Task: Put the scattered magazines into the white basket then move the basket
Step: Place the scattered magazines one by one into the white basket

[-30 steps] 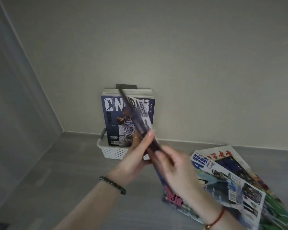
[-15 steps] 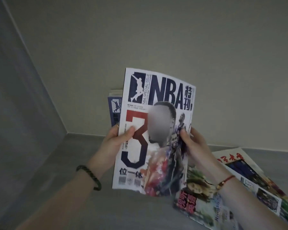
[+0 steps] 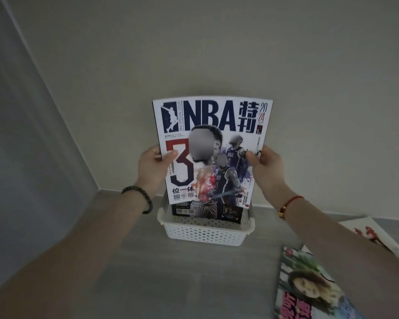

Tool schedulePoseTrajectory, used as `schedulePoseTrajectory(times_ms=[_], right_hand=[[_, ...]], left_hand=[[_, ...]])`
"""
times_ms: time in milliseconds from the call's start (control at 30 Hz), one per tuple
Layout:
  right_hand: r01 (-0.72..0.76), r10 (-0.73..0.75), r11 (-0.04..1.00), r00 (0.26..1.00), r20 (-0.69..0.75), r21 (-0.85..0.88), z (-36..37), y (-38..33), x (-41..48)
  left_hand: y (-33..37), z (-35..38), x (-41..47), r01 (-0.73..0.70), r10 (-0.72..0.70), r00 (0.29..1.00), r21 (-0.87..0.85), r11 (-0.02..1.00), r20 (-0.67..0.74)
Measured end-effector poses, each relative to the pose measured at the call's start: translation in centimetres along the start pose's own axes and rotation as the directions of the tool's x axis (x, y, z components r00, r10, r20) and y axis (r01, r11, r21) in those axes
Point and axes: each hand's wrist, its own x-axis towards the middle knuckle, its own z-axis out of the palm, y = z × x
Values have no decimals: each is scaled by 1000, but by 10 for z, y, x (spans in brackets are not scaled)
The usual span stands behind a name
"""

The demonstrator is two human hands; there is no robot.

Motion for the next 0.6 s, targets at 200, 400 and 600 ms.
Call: schedulePoseTrajectory(times_ms=[200,400,600], right_hand=[[-52,50,979,999,-16,-199,11,57,-8],[-75,53,941,996,-75,-330,13,87,-15],[-150,168,969,983,75,-195,36,83,-14]], left_hand=[[-53,7,4,117,-116,993,44,992,-39],[-81,15,5,98,-82,985,104,990,-149],[-88,35,-2,60,-71,983,74,995,167]])
